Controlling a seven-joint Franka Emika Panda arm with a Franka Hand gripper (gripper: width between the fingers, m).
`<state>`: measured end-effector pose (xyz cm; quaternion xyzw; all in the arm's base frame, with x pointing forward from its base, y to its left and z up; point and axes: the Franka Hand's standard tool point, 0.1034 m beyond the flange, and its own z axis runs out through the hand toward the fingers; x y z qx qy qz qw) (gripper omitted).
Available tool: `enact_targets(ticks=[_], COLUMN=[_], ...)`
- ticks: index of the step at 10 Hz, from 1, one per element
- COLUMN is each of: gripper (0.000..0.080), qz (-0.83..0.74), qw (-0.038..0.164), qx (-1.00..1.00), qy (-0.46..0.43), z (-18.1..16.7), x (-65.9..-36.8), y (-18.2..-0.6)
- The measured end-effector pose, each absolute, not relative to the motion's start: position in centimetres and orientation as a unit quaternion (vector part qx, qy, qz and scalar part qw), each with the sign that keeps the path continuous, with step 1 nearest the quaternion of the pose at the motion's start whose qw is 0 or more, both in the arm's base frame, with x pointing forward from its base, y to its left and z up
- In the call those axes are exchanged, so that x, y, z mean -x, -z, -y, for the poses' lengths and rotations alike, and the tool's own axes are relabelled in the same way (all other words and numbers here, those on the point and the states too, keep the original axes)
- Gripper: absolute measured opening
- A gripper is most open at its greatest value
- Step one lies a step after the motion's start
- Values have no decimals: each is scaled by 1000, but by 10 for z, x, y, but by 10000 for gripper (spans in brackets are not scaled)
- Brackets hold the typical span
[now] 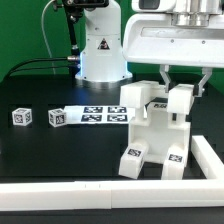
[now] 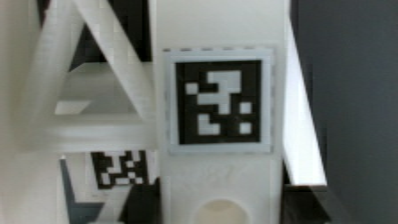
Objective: Assemble chair
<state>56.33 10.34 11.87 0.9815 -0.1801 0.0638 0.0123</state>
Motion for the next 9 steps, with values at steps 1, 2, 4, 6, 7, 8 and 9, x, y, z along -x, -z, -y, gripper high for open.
enact_targets(ticks=[1,2,4,6,7,8,9], gripper=[287,287,287,287,287,295,295], qz=[183,181,195,195,196,197,198], qw=[14,20,13,10,9,10,10], qx=[-981,-981,-978,-975,-975,-975,-975], qy=[-66,-63,-77,-103,-104,-103,-103], z=[-102,-102,-99,-100,-99,-96,-93], x=[-564,-561,-569,-578,-579,-579,-580], y=[-112,-102,-99,-100,-100,-100,-101])
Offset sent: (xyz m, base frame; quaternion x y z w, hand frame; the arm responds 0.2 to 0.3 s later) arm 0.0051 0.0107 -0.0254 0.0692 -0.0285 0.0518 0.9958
